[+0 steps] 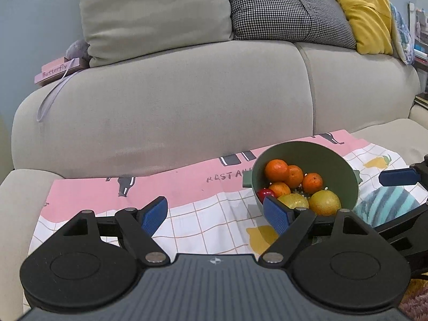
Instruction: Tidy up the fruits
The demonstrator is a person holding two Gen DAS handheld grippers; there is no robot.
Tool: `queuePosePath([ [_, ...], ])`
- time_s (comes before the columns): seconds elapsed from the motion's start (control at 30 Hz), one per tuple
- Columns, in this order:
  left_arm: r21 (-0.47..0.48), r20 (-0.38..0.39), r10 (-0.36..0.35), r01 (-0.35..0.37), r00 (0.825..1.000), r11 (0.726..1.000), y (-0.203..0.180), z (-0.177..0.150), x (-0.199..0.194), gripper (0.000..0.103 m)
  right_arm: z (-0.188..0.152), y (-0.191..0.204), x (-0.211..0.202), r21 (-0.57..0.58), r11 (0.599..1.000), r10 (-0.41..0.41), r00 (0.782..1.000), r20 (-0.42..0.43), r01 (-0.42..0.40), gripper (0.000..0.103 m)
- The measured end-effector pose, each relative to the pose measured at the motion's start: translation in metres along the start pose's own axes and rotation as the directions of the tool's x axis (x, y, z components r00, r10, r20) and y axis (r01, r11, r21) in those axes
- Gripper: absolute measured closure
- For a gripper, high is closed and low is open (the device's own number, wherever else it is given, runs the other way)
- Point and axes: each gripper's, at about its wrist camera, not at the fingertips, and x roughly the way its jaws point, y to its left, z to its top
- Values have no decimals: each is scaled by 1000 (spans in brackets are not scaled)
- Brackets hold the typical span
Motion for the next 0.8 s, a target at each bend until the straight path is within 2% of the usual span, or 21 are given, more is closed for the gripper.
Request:
queuePosePath([
  [0.8, 14, -6, -2, 2, 1000, 1000, -1, -2, -3, 8, -1, 2, -3, -15, 1000, -16, 1000, -2, 16, 4],
])
